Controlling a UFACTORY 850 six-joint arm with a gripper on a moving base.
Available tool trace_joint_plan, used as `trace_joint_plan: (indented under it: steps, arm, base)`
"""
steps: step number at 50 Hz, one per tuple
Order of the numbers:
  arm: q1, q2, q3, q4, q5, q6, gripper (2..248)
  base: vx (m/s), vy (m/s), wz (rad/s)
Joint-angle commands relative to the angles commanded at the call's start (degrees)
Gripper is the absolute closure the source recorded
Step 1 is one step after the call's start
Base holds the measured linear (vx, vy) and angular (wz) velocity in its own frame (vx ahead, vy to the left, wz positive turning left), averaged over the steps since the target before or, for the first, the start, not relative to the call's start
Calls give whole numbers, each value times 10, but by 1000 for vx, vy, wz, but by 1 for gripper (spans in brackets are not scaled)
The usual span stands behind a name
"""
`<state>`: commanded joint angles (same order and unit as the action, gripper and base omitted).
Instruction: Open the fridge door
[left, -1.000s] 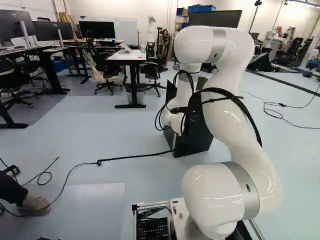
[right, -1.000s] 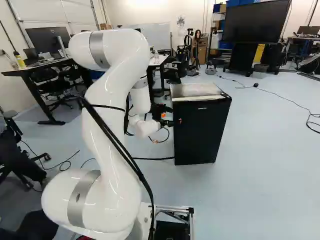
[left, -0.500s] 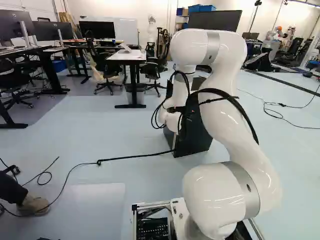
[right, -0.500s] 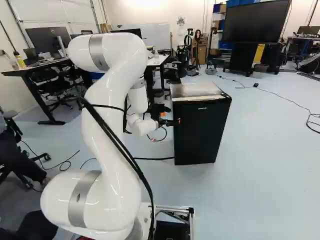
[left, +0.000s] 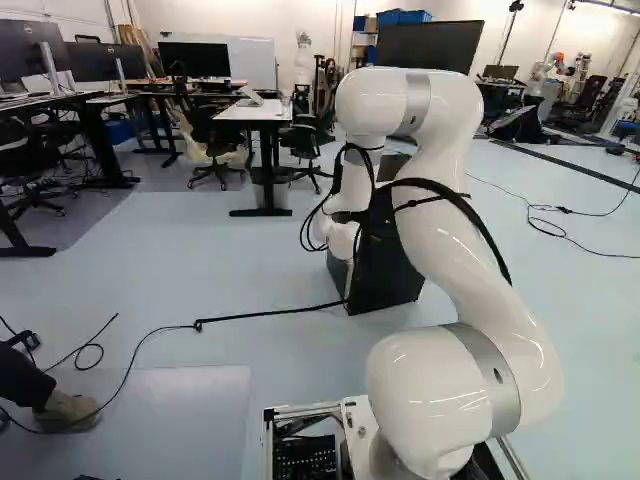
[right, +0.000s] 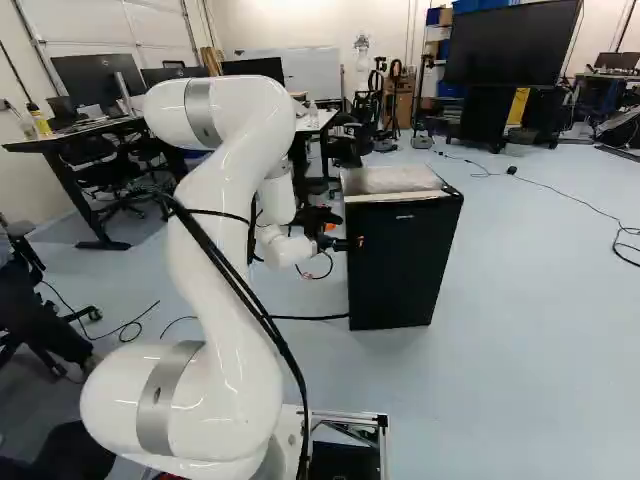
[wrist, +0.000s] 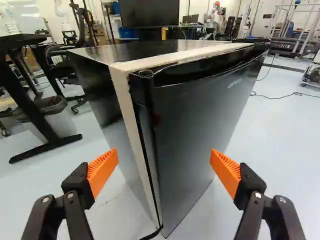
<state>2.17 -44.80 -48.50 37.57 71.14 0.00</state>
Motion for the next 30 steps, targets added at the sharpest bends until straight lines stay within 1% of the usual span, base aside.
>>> trace_joint_plan:
  steps: [18,30]
  arm:
    - [0,-4,-7,42,0,0,3]
    - [0,-13,-21,53,0,0,3]
  base:
    - [0,0,0]
    - [0,0,0]
